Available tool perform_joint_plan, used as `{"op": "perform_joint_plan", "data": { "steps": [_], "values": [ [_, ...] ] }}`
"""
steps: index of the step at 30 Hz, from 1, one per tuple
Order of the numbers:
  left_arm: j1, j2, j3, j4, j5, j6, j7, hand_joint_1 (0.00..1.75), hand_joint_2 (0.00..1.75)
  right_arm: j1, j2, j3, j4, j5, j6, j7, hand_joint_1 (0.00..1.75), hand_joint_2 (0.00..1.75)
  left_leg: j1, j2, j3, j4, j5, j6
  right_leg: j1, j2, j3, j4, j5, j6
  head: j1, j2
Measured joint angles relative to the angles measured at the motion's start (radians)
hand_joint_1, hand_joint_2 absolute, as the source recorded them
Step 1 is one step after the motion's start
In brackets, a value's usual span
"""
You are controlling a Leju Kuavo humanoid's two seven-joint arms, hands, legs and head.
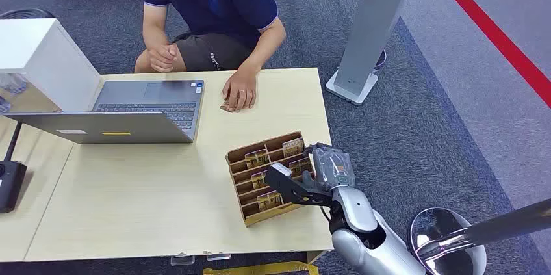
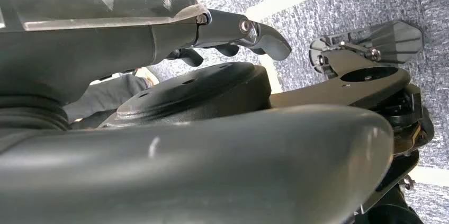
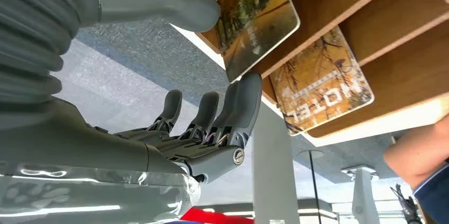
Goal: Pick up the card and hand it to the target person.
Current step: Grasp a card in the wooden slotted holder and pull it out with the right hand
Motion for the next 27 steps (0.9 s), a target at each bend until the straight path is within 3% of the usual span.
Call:
{"op": "perform_joint_plan", "data": {
  "steps": [27],
  "values": [
    [0.000,0.000,0.000,0.000,-0.002,-0.007,0.001,0.00,0.00,-0.019,0.004,0.027,0.003,-0.017,0.002,0.001,0.87,1.75,0.000,0.000,0.000,0.000,0.000,0.000,0.000,0.000,0.000,0.000,0.000,0.000,0.000,0.000]
  ]
}}
